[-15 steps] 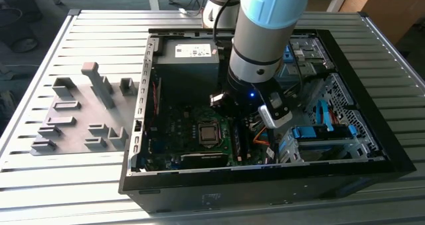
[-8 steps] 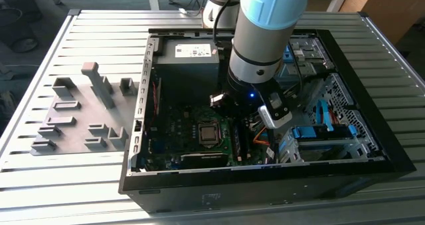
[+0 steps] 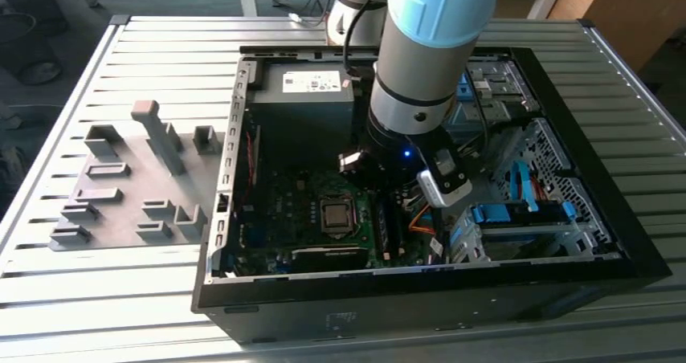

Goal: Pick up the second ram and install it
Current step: 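Insert the second ram into the second slot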

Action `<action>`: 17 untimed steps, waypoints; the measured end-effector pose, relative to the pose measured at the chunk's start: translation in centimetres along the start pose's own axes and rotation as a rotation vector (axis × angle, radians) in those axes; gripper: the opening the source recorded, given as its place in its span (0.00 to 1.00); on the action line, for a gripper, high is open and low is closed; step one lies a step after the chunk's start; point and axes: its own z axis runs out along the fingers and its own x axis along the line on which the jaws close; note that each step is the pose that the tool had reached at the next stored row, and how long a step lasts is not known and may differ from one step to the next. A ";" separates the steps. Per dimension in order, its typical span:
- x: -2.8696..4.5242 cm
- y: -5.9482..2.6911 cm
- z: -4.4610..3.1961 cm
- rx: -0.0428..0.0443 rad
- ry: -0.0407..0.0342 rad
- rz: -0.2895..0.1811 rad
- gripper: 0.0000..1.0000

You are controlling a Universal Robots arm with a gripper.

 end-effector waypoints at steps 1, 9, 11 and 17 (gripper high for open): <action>0.00 0.00 0.00 0.0001 0.0001 -0.004 0.14; 0.00 0.00 0.01 0.0004 0.0006 -0.021 0.14; 0.00 0.00 0.10 -0.0027 0.0004 -0.021 0.14; -0.01 -0.01 0.35 -0.0039 0.0008 -0.021 0.14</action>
